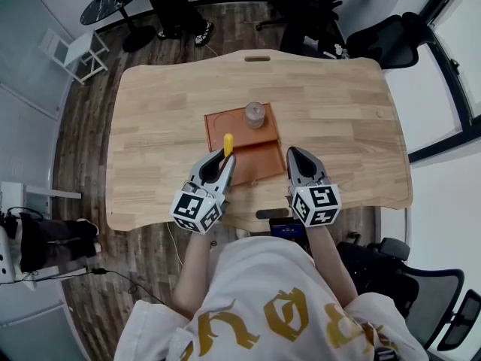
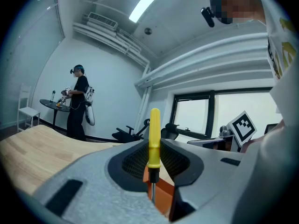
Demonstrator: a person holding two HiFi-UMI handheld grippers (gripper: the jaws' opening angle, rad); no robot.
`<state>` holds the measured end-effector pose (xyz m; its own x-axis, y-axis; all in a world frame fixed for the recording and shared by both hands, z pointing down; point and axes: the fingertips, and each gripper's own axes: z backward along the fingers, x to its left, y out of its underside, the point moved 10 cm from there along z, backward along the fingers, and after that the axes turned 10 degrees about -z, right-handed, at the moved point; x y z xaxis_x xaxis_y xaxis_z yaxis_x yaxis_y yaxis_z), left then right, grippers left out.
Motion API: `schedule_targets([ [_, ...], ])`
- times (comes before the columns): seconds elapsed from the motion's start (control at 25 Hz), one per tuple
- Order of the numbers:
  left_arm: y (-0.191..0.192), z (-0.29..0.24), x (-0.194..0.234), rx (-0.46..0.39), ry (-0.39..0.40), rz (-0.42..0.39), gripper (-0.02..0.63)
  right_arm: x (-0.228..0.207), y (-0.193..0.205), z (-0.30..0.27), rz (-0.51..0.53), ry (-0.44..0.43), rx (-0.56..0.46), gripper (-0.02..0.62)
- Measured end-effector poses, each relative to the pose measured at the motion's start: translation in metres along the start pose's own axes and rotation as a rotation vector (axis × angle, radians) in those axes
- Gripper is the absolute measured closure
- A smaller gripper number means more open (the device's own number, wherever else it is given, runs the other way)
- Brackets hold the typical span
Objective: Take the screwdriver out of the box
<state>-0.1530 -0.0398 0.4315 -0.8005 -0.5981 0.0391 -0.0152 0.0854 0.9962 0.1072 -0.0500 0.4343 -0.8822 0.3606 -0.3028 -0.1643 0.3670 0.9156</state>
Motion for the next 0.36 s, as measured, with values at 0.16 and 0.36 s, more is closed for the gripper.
schedule_targets([
  [0.16,0.0025,-0.0041,0.0003,0.01,0.004,-0.001,0.529,-0.0066,-0.0013,-0.0022,-0.003,0.005,0.003,0.584],
  [0.36,0.0075,-0.0055,0.0027,0.017,0.004,0.003,0.529,-0.0105,-0.0021,-0.0052,-0.014,0.006,-0.003,0.584],
])
